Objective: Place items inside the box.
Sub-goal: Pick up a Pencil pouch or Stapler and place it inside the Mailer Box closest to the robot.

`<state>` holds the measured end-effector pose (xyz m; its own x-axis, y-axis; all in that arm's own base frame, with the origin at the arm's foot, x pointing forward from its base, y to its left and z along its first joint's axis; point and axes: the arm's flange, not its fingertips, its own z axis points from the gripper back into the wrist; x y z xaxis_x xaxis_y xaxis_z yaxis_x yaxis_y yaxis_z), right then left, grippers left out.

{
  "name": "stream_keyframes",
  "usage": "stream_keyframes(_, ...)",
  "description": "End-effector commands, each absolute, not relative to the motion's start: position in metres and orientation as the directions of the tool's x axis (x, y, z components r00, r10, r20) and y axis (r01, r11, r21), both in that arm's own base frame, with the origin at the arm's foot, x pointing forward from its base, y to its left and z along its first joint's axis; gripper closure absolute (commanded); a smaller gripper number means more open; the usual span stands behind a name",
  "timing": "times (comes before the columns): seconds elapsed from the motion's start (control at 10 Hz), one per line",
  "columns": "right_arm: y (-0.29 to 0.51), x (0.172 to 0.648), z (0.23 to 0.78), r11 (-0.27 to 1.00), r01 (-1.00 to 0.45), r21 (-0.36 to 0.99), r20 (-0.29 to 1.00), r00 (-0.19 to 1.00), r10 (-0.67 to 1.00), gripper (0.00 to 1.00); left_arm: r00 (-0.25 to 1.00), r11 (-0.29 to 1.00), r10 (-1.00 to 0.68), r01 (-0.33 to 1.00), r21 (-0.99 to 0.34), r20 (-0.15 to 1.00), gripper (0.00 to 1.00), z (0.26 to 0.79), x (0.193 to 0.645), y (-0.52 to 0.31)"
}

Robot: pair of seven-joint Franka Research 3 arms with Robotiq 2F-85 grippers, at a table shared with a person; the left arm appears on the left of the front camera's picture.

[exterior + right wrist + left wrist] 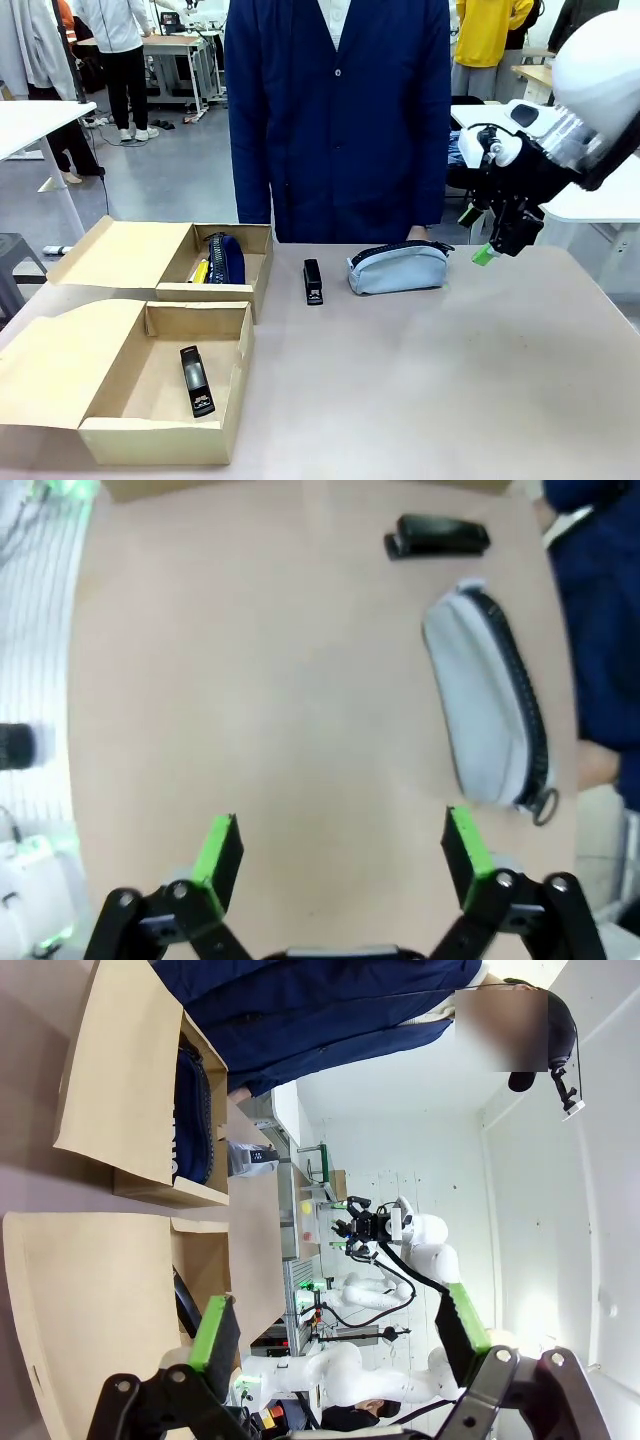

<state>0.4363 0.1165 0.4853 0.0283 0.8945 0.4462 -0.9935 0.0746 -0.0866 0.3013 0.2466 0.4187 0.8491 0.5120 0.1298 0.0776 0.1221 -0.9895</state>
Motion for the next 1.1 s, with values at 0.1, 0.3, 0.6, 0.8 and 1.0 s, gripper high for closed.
stream_keyframes(0.1,0.116,0.436,0.485,0.075,-0.993,-0.087,0.446,0.028,0.894,0.00,0.852,0.126,0.502,0.099,-0.987,0.150,0.00,0.419,0.301,0.246)
stream_keyframes(0.3,0.132,0.468,0.484,0.154,-0.987,-0.045,0.319,0.131,0.938,0.00,0.852,0.126,0.502,0.099,-0.987,0.150,0.00,0.419,0.301,0.246)
stream_keyframes(0.6,0.133,0.542,0.481,0.063,-0.998,-0.023,0.327,0.053,0.944,0.00,0.852,0.126,0.502,0.099,-0.987,0.150,0.00,0.419,0.301,0.246)
stream_keyframes(0.8,0.137,0.563,0.472,0.022,-0.995,0.094,0.311,0.050,0.949,0.00,0.852,0.126,0.502,0.099,-0.987,0.150,0.00,0.419,0.301,0.246)
stream_keyframes(1.0,0.104,0.531,0.482,0.075,-0.991,0.115,0.390,0.114,0.914,0.00,0.852,0.126,0.502,0.099,-0.987,0.150,0.00,0.419,0.301,0.246)
